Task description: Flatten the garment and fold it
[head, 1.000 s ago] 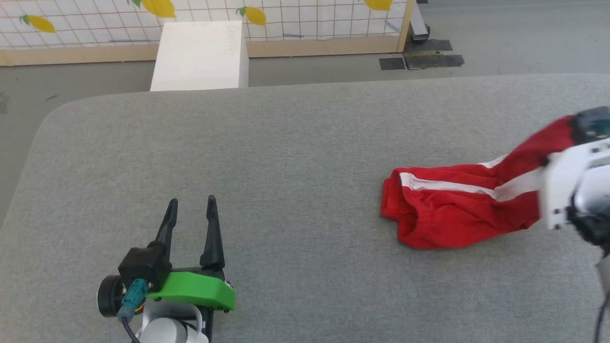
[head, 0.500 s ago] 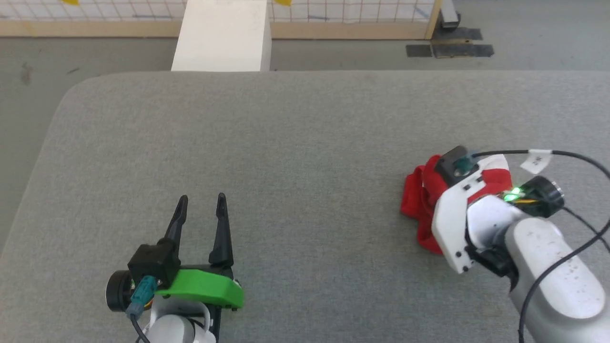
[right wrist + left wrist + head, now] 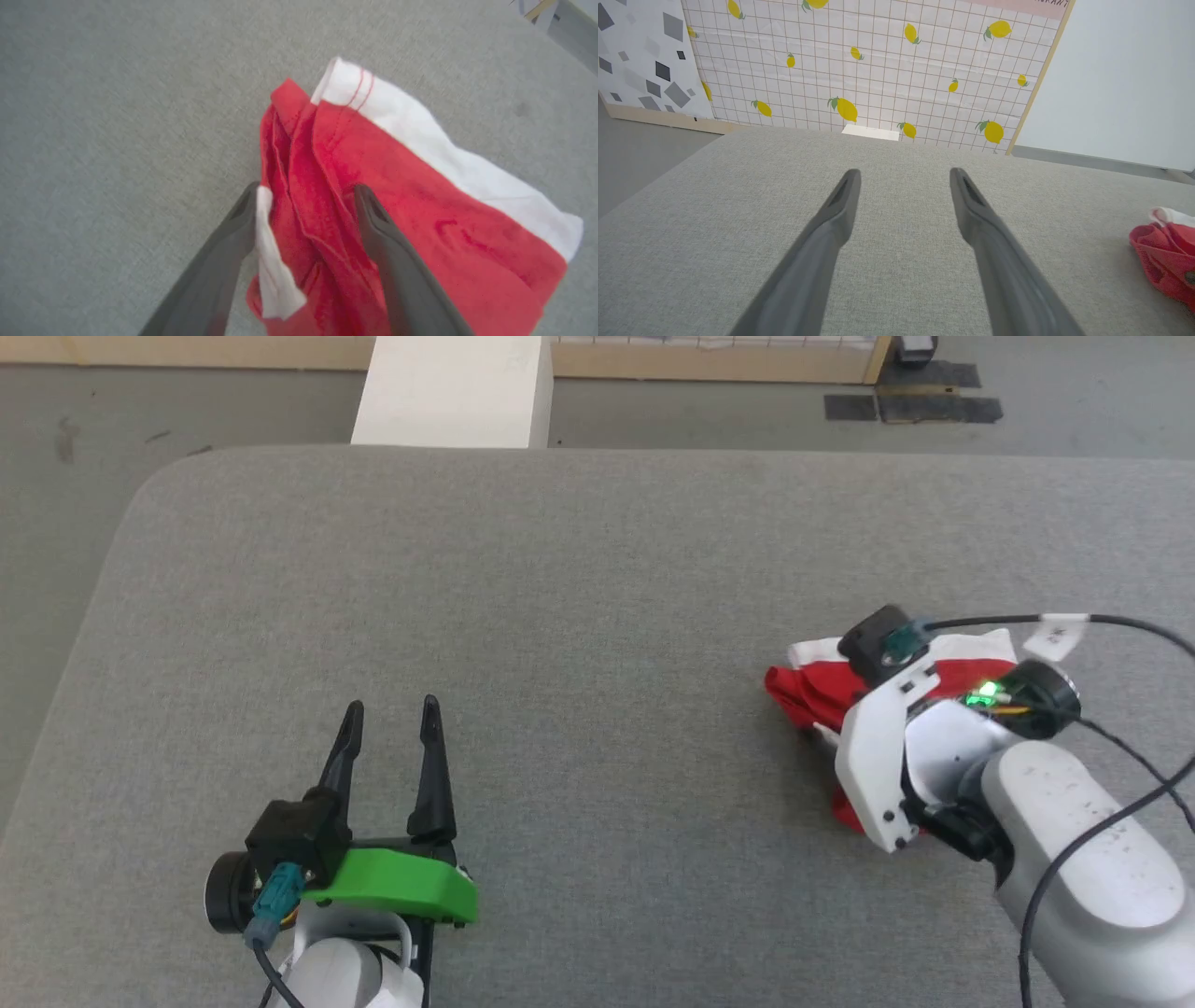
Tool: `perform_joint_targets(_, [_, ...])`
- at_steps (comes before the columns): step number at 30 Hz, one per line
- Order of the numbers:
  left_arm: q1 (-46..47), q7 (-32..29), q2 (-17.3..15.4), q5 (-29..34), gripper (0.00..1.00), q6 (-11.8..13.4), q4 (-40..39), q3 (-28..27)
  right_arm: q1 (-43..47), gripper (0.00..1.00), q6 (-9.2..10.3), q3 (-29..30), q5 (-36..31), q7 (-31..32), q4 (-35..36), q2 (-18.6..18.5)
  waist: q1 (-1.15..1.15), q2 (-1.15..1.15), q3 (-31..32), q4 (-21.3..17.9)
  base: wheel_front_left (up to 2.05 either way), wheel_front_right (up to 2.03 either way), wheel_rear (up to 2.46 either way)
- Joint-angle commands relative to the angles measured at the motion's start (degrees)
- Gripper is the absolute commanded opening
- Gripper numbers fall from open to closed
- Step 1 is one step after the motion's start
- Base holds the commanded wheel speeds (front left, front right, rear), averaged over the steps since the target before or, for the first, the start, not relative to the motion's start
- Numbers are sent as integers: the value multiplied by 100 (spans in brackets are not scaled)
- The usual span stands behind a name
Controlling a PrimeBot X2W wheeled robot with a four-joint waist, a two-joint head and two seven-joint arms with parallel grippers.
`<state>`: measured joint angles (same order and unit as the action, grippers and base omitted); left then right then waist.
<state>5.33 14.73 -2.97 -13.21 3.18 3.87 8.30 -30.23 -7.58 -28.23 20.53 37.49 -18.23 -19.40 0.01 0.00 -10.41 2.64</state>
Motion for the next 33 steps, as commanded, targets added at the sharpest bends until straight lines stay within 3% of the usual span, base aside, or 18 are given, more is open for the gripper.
perform_joint_targets(1, [9,27,9,-38,100,45,0,-22,-89,100,9,9,71,-193,126,-49,-1,0,103,-90,0,0,0])
perform_joint_targets(10, [-158,27,9,-13,100,-37,20,-157,533,100,9,913,130,-1724,906,-15,-1,0,498,-416,0,0,0])
perform_joint_targets(22, [-238,27,9,-6,100,-126,49,-220,2074,100,9,2800,-362,-4062,1282,797,-1,0,771,-878,0,0,0])
perform_joint_targets(33, [-349,27,9,-45,100,-138,152,-182,2729,100,9,2814,-669,-4906,1258,990,-1,0,929,-1082,0,0,0])
